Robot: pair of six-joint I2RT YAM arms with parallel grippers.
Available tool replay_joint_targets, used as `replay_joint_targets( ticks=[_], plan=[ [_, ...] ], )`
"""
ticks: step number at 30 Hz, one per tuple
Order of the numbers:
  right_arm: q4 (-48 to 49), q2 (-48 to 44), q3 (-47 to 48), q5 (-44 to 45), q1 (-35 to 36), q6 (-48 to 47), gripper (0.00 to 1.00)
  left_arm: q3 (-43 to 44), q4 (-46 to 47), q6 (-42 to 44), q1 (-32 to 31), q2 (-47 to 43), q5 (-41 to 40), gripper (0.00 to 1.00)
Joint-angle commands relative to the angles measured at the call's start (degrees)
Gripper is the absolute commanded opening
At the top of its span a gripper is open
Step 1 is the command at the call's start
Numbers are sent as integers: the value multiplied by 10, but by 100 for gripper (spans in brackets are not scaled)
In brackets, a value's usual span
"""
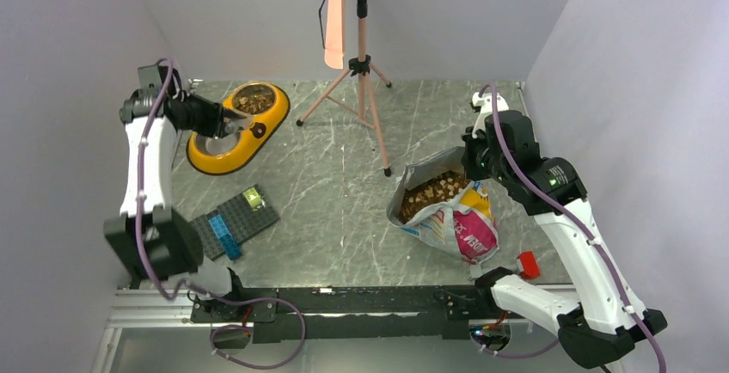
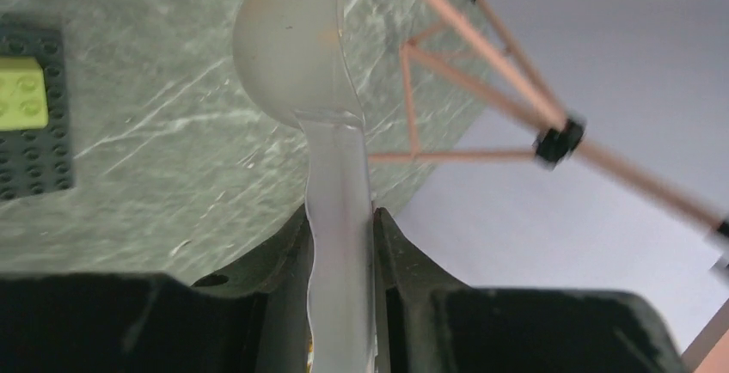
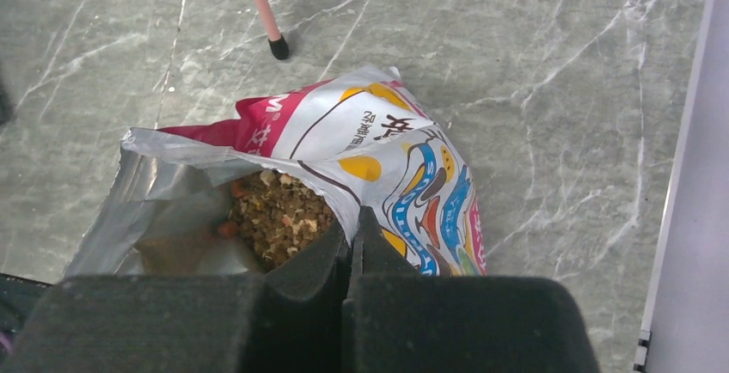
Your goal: Serve the pet food
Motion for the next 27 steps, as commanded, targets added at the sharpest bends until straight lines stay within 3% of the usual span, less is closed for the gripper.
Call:
replay_joint_targets(
  ticks=[1,6,10,13,18,21,24,27],
  plan=[
    [101,-33,7,-31,-1,17,0,-139,71,148,-19,-165,41,0],
    [99,-35,-8,-53,0,24,0,-315,140,172,-127,-381,103,0],
    [107,-33,1,-65,7,5,0,-395,192,79,-277,-520,116,0],
    [116,-32,1,-64,33,-22,0,-395,187,18,-404,-552,64,0],
    [143,-35,11,-95,76,-25,0,-368,270,-70,-611,-499,-19,0],
    [151,-33,23,-91,97,-17,0,-309,313,-76,-691,-393,3,0],
    [168,-40,9,-92,109,-19,0,-204,203,-80,-733,-274,-4,0],
    [169,-47,7,-100,121,-38,0,-160,222,-113,-738,-218,-16,0]
  ],
)
